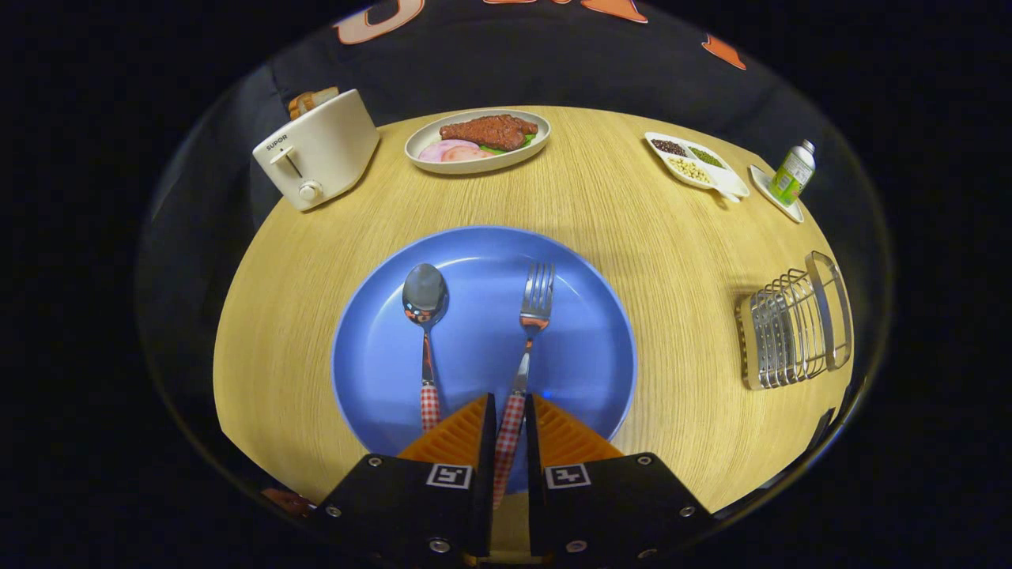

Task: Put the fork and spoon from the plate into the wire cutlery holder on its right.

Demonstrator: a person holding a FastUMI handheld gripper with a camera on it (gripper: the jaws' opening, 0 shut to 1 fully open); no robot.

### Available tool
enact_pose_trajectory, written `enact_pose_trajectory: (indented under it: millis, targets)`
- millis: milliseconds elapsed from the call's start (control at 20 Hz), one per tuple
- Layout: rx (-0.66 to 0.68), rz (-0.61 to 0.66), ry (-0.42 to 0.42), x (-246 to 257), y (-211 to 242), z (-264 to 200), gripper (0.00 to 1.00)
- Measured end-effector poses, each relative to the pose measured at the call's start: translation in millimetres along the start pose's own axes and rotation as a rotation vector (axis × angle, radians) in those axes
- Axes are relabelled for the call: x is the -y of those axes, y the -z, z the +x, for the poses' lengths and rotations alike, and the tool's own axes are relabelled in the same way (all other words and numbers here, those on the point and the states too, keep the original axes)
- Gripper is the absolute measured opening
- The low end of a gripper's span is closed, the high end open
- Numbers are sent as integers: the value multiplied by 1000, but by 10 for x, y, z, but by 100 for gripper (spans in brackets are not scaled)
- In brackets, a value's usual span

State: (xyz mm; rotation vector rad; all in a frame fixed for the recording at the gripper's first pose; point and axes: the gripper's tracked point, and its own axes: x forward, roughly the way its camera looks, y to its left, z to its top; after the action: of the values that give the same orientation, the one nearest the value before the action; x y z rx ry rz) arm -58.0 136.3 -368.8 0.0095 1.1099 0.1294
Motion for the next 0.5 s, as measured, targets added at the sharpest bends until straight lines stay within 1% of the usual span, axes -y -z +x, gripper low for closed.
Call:
enact_pose_trajectory:
  millis: [150, 250, 400, 500]
  targets:
    - [-4, 12, -3, 38, -16, 4, 11]
    - [-13, 12, -3, 55, -24, -5, 8]
    - [4, 21, -15, 123, -97, -128, 6]
    - [33, 32, -27, 196, -206, -294, 7]
